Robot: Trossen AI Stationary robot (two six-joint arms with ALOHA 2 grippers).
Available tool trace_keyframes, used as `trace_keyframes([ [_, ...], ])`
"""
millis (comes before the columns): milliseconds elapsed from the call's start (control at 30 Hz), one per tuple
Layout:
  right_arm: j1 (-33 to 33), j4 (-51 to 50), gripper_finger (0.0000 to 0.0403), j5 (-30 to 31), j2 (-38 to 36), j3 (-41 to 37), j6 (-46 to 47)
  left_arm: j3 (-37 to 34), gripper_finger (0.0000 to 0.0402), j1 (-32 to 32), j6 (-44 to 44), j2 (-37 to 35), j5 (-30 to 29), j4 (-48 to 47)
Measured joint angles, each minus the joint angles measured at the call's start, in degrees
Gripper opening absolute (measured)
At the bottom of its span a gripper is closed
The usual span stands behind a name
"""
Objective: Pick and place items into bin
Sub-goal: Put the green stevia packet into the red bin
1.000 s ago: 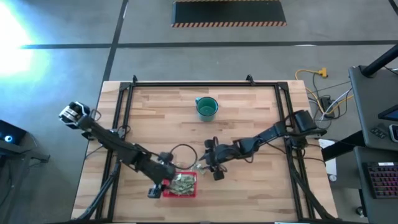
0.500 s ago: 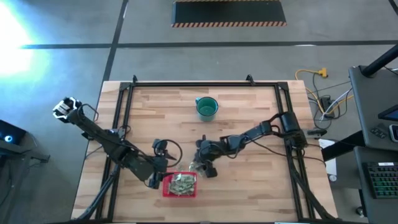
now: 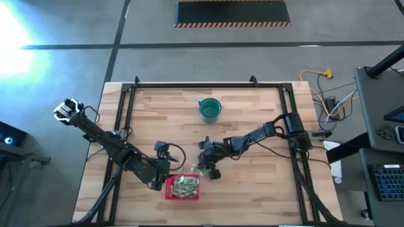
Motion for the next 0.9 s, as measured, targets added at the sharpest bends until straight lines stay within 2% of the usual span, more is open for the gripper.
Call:
trace_keyframes([
  [200, -0.2, -1.1, 0.0009, 1.5, -0.6, -0.4, 0.3, -0.4, 0.0239, 0.0, 0.0, 0.0, 0.0, 0.4],
  [467, -0.2, -11.8, 0.0008, 13.6, -6.9, -1.8, -0.1, -0.4, 0.0239, 0.0, 0.0, 0.0, -0.3, 0.5],
  [600, -0.1, -14.0, 0.0008, 19.6, -12.2, -3.9, 0.8, -0.4, 0.0239, 0.0, 0.0, 0.0, -0.4, 0.8],
  [900, -0.2, -19.9, 0.0008, 27.0, -19.8, -9.8, 9.0, -0.6, 0.0239, 0.0, 0.0, 0.0, -0.6, 1.3],
])
